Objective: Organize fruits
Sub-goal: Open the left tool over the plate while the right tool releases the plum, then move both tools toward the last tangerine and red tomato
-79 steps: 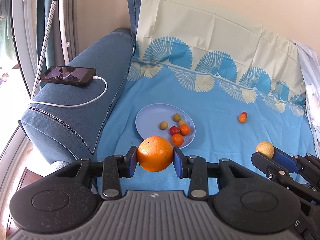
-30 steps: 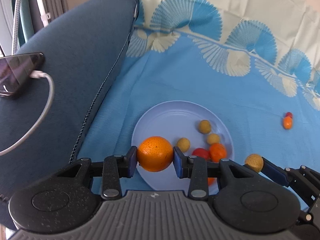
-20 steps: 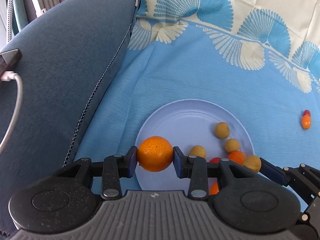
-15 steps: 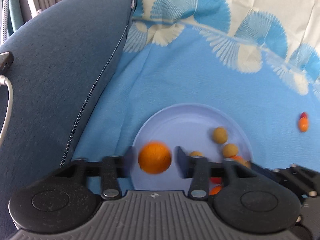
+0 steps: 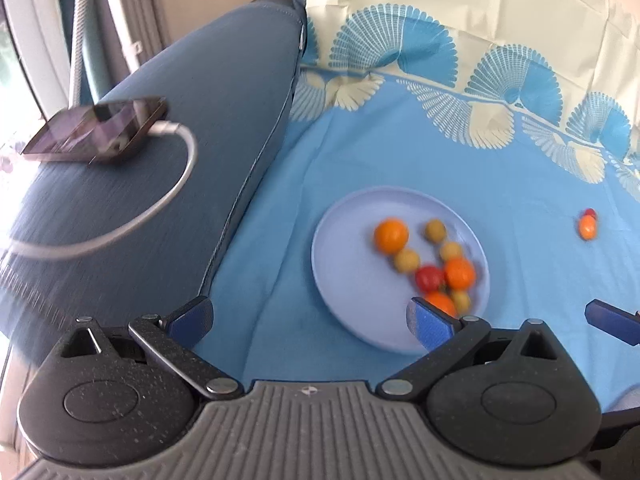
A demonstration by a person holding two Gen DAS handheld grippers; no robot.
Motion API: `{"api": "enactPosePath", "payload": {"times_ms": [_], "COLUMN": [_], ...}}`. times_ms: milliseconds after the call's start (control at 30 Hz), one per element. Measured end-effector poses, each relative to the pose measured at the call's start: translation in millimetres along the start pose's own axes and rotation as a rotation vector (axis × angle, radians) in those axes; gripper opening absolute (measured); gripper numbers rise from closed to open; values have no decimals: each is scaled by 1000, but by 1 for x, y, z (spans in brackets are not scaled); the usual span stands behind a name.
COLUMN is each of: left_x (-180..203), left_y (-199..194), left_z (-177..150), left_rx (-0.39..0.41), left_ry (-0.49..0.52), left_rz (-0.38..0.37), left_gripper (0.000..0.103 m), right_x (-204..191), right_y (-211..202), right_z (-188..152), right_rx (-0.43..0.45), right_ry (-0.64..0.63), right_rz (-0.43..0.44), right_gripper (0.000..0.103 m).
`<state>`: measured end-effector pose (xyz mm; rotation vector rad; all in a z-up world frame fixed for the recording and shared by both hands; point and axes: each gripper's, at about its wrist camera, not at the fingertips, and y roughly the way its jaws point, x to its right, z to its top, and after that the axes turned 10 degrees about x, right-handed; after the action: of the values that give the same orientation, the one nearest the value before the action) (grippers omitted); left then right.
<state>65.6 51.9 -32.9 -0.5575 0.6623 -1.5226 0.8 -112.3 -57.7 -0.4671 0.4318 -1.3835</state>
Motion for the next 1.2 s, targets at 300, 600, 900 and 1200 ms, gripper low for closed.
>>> {"api": "enactPosePath", "payload": {"times_ms": [300, 600, 900, 1200], "left_x": [-1, -3, 2, 1], "left_y": [-73, -117, -146, -153], "left_z": [-32, -41, -46, -47], "left_rx": [64, 106, 157, 167], "left_ry": [40, 19, 35, 35], "left_rz": [13, 14, 5, 1], "left_gripper": [103, 103, 103, 103], "right_x": [-21, -32, -35, -36], "right_y": [-79, -134, -161, -170], "right_z": [-15, -22, -25, -27], "right_rx": [75, 190, 246, 262], "right_ry": [-3, -32, -35, -40], "right_rz": [-24, -44, -57, -58], "right_gripper": [102, 102, 102, 102]}}
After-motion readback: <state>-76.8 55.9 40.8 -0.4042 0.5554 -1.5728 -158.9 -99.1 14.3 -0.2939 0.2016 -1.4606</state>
